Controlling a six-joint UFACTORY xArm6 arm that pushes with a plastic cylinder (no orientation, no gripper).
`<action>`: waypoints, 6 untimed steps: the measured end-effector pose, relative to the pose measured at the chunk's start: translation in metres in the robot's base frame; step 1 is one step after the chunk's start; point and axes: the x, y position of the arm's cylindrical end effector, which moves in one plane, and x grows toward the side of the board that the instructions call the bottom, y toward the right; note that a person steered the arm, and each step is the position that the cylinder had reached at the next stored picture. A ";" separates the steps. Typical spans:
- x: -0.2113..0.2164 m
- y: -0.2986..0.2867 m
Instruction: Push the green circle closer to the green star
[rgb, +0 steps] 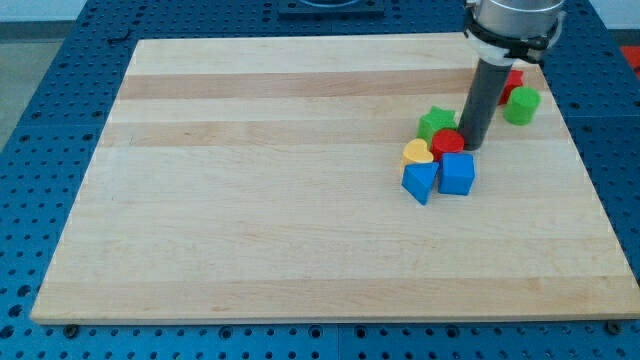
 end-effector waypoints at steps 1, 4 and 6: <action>0.000 -0.002; -0.017 0.093; -0.044 0.122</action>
